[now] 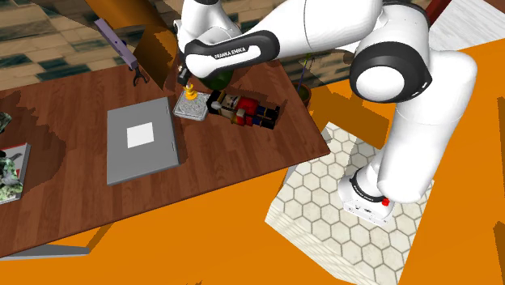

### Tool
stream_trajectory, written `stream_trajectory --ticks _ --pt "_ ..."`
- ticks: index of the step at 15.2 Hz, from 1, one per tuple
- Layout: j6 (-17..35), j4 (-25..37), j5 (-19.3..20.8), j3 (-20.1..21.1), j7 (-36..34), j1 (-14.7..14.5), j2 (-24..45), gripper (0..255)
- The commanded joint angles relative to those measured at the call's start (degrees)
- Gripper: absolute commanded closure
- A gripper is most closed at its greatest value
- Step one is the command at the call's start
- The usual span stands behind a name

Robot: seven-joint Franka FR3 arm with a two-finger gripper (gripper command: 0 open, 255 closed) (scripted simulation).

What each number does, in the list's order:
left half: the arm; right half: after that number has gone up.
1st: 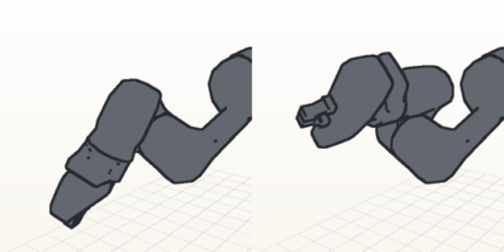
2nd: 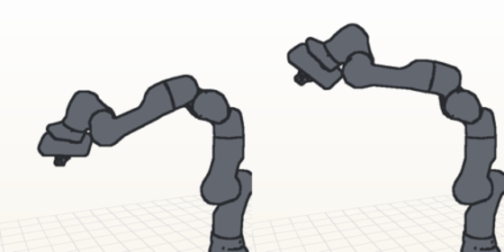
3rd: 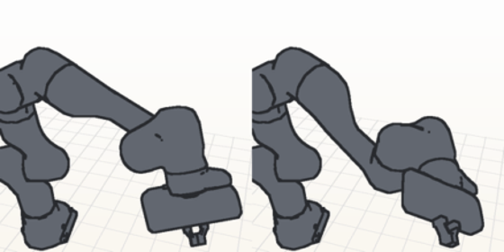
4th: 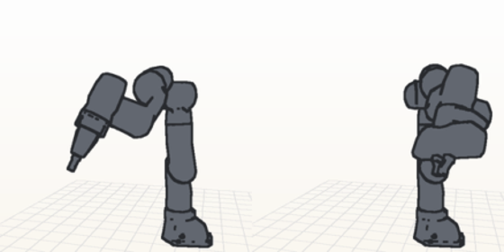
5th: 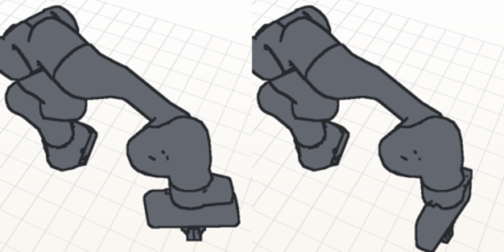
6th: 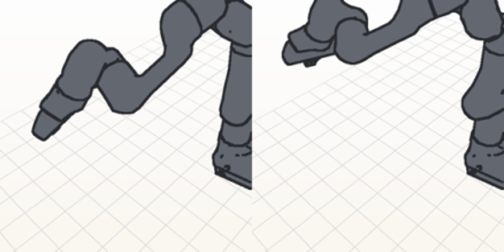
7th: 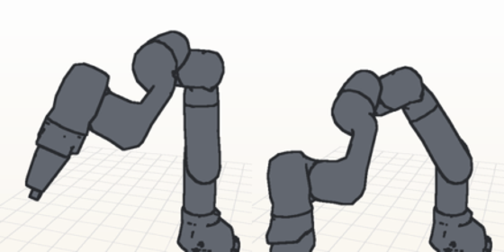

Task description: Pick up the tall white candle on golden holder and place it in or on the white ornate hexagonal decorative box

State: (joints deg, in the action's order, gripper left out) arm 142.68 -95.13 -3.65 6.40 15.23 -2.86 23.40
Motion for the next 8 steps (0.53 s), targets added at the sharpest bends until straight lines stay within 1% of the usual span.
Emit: stream_trajectory --ticks 1,5,8 --pt "0.0 0.0 0.0 0.0 0.0 0.0 0.0 0" --pt "0.0 0.0 0.0 0.0 0.0 0.0 0.0 0" --pt "-3.1 -1.6 -0.5 0.2 0.3 0.6 -4.7 0"
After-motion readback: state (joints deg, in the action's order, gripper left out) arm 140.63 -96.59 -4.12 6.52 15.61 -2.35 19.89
